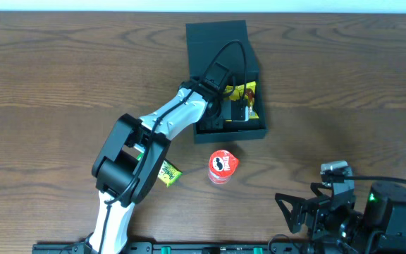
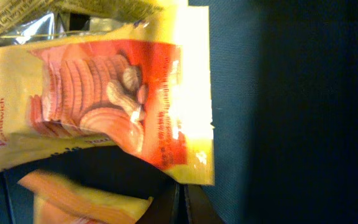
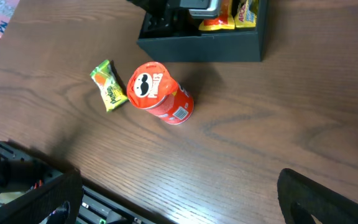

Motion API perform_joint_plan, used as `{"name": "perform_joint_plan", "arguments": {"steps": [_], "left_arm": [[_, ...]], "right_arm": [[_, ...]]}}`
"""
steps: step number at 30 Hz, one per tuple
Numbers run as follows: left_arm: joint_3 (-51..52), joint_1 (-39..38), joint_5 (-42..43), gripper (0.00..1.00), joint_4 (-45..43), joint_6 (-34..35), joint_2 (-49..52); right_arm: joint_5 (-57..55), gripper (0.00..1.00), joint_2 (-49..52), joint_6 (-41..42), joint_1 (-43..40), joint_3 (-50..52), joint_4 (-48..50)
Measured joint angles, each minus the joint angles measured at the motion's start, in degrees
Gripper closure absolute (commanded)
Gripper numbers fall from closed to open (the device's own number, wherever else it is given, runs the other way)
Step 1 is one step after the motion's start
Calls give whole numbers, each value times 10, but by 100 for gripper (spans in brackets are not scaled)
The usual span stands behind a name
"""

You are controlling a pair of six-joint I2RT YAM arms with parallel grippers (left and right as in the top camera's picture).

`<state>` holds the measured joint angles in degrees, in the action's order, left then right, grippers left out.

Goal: Pack container
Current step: 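Lower the packet among the others and open the left gripper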

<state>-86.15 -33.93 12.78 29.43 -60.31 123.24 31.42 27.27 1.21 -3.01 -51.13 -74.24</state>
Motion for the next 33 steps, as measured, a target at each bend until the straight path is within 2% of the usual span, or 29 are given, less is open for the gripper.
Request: {"name": "perform_joint_plan", "arguments": {"steps": [9, 13, 21, 33], "left_arm": [[0, 1, -44, 94, -57, 3, 2], [0, 1, -51, 94, -43, 13, 1], [0, 1, -62, 94, 41, 35, -30], [0, 1, -89, 94, 6, 47, -42]], "right_arm": [[-2, 1, 0, 3, 0, 0, 2], [-14, 1, 0, 3, 0, 0, 3], [-45, 1, 0, 4, 0, 0, 5], [-55, 1, 0, 7, 0, 0, 12]]}}
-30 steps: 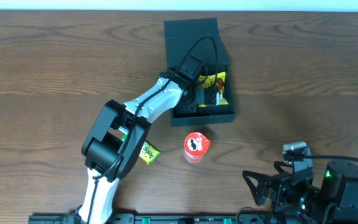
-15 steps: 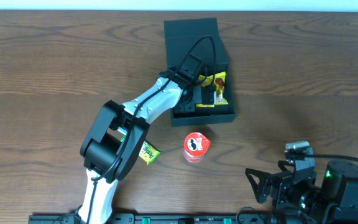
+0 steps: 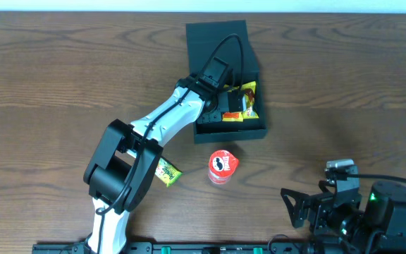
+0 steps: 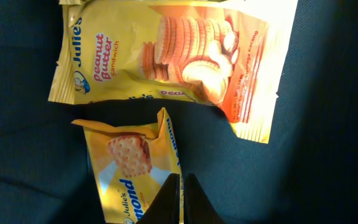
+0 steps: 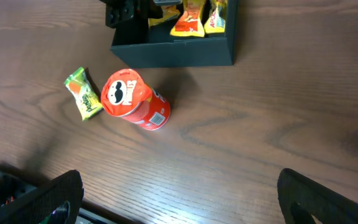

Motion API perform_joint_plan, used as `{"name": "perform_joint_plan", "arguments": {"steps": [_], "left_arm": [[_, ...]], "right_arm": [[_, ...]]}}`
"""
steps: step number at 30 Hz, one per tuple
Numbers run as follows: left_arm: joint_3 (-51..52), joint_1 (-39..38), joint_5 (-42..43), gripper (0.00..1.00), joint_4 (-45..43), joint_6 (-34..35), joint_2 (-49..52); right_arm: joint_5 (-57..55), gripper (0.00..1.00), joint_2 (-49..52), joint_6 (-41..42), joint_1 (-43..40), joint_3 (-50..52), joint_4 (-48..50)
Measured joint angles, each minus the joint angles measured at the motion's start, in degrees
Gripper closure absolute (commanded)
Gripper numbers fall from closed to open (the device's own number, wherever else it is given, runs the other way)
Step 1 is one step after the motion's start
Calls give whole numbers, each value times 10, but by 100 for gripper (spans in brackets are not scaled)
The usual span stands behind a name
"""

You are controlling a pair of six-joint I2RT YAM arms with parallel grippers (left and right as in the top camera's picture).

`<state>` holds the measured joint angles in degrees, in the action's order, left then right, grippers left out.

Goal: Pack container
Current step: 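Lower the packet among the others and open the left gripper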

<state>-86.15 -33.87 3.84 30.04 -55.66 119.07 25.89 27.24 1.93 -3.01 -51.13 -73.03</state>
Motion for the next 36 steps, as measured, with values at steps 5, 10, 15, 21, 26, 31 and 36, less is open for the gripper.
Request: {"name": "perform_joint_plan", "arguments": {"steps": [5, 10, 15, 21, 26, 31, 36], "left_arm": [[0, 0, -14, 94, 27, 1, 0], [0, 0, -15, 94, 47, 2, 0], [0, 0, -19, 94, 38, 2, 0], [0, 0, -45, 94, 23, 2, 4], [0, 0, -71, 94, 10, 2, 8], [0, 0, -75, 94, 10, 2, 8], [0, 0, -91, 94, 3, -1, 8]], "right_arm": [[0, 1, 0, 2, 0, 0, 0], [0, 1, 0, 3, 0, 0, 0], [0, 1, 0, 4, 0, 0, 0], [0, 1, 0, 5, 0, 0, 0], [0, 1, 0, 5, 0, 0, 0], [0, 1, 0, 5, 0, 0, 0], [0, 1, 0, 5, 0, 0, 0]]}}
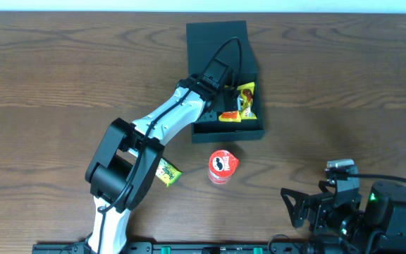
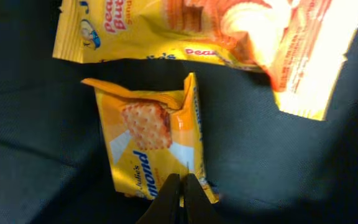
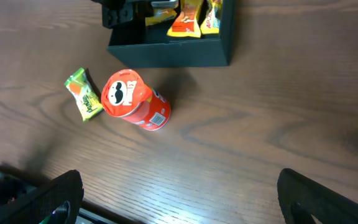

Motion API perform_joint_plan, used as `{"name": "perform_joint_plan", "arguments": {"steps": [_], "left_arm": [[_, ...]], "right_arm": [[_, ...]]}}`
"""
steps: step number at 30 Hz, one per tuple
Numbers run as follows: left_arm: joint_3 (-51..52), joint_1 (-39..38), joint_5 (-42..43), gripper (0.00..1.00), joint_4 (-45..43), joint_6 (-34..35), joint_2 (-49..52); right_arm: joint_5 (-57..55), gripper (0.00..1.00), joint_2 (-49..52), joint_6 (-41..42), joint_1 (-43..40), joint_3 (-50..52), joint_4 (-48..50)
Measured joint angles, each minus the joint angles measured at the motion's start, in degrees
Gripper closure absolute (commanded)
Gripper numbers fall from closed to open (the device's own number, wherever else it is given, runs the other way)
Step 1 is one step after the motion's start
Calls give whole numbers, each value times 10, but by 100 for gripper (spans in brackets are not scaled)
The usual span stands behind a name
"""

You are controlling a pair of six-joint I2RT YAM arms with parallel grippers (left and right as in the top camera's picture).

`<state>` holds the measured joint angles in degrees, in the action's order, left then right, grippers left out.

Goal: Pack container
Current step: 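Lower the packet among the others and open the left gripper, then withdraw the left gripper from the box toward the green wafer packet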

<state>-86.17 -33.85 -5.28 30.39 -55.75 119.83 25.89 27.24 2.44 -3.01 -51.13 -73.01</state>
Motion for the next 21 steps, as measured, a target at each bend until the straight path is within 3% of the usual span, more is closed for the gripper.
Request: {"name": "perform_joint_plan", "arguments": {"steps": [9, 13, 16, 21], "left_arm": [[0, 0, -56, 94, -27, -2, 0], [-19, -7, -87, 94, 7, 7, 0], [-58, -16, -95, 87, 52, 31, -3], [-110, -23, -100, 66, 133, 95, -64]], "right_arm": [[0, 1, 0, 0, 0, 0, 0], [0, 1, 0, 0, 0, 0, 4], [0, 1, 0, 2, 0, 0, 28], [-11, 1, 0, -9, 0, 1, 118]]}}
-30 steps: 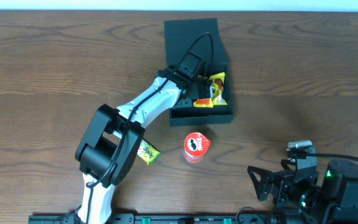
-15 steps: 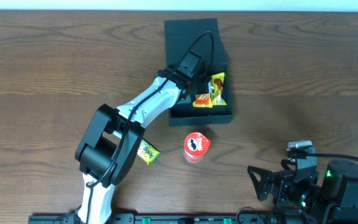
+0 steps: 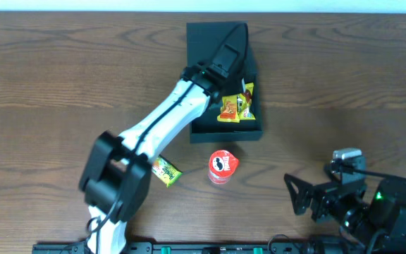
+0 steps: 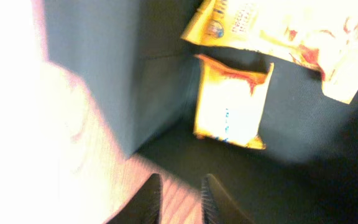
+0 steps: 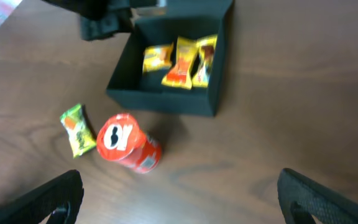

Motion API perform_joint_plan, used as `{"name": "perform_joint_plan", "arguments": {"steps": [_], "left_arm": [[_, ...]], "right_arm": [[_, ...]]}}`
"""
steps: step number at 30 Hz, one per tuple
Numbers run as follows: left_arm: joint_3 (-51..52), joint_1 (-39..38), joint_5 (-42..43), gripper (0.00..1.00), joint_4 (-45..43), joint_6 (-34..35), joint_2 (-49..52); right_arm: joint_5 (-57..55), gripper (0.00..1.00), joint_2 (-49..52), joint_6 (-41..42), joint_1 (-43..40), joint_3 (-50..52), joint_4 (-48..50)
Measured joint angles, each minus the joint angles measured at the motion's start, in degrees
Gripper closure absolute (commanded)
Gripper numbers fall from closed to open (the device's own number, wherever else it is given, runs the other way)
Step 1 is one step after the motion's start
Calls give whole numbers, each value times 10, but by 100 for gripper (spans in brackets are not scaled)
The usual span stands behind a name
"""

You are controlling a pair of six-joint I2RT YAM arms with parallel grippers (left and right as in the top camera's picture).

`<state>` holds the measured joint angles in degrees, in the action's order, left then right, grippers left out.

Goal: Pack container
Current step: 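Withdraw the left gripper from the box toward the green wafer packet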

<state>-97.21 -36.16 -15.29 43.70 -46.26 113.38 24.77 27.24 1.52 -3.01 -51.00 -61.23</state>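
The black box [image 3: 220, 131] stands open at mid table with its lid [image 3: 213, 34] folded back. Three yellow and orange snack packets [image 5: 179, 62] lie along its right side. My left gripper [image 4: 180, 199] hangs above the box's left wall, slightly open with nothing between its fingers; a small yellow packet [image 4: 232, 109] lies ahead of it. A red Pringles can [image 3: 223, 166] and a green packet [image 3: 165, 171] lie on the table in front of the box. My right gripper [image 5: 182, 205] is wide open near the front right, away from everything.
The left arm [image 3: 175, 113] stretches diagonally from the front left across the table to the box. The dark wooden table [image 3: 344, 85] extends to both sides of the box. The can [image 5: 126, 143] lies close to the box's front wall.
My left gripper was shut low over the small yellow packet in the box; now it is open and higher, over the box's left wall. The right wrist view now looks down into the box.
First my left gripper was shut deep in the box, close against the peanut butter packet. Then it stood shut above two packets, and later low at the small one. Now it is open and lifted, with three packets lying in the box.
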Motion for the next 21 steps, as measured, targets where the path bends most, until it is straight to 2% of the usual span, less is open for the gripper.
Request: {"name": "perform_joint_plan", "arguments": {"steps": [4, 5, 8, 10, 14, 16, 17, 18, 21], "left_arm": [[-11, 0, 1, 50, 57, 43, -92], [-12, 0, 1, 49, 76, 60, -116], [-14, 0, 3, 55, 172, 114, -191], [-14, 0, 7, 52, 217, 135, -229], [-15, 0, 14, 50, 256, 204, -329], [-15, 0, 21, 57, 270, 243, -382], [-15, 1, 28, 50, 274, 264, -404], [-15, 0, 31, 39, 279, 282, -422], [-16, 0, 36, 34, 309, 365, -475]], "right_arm": [[-20, 1, 0, -7, 0, 0, 72], [-30, 1, 0, -7, 0, 0, 85], [-49, 1, 15, -23, 0, 0, 104], [-55, 1, 40, -33, 0, 0, 106], [-80, 1, 127, -44, 6, -3, 104], [-103, 1, 172, -47, 21, -21, 99], [-113, 1, 189, -49, 28, -32, 96], [-124, 1, 208, -50, 40, -47, 91], [-141, 1, 259, -51, 77, -82, 90]]}}
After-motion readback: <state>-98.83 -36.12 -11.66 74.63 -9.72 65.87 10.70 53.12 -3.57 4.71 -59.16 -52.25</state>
